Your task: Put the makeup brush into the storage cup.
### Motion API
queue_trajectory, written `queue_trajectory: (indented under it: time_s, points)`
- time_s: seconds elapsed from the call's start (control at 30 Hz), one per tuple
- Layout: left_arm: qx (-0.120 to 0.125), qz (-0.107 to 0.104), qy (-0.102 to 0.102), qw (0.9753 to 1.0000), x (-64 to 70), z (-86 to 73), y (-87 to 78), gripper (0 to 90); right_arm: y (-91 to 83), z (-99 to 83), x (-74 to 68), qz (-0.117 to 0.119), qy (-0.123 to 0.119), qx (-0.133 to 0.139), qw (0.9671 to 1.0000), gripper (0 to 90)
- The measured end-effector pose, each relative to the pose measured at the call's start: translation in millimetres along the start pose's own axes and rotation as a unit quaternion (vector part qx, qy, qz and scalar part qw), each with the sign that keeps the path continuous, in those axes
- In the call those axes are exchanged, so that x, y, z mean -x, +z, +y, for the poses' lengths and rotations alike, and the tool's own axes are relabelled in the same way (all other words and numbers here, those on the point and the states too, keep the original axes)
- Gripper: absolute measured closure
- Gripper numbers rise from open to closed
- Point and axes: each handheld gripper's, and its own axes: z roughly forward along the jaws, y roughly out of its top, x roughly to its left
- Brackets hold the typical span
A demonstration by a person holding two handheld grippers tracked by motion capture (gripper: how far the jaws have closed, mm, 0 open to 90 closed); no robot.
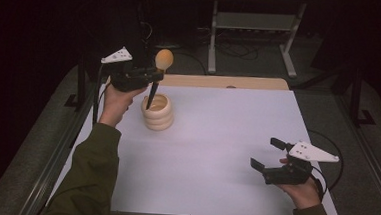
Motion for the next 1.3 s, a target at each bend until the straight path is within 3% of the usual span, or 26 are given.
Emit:
queue_trajectory:
  time_s: [0.23, 0.67, 1.3]
  points:
    - [0.001, 0.004, 0.005, 1.0000, -3.9, 0.3, 3.2, 66.6, -0.1, -0.1, 0.4, 0.000, 0.000, 0.000, 1.0000, 0.3]
    - [0.015, 0.007, -0.003, 0.9999, -12.8, -4.4, 5.8, 66.5, -0.4, -0.1, 0.3, 0.000, 0.000, 0.000, 1.0000, 0.3]
    - [0.011, 0.009, 0.001, 0.9999, -16.8, -14.1, 15.4, 66.4, -0.7, -0.3, 0.9, -0.001, 0.000, 0.002, 1.0000, 0.3]
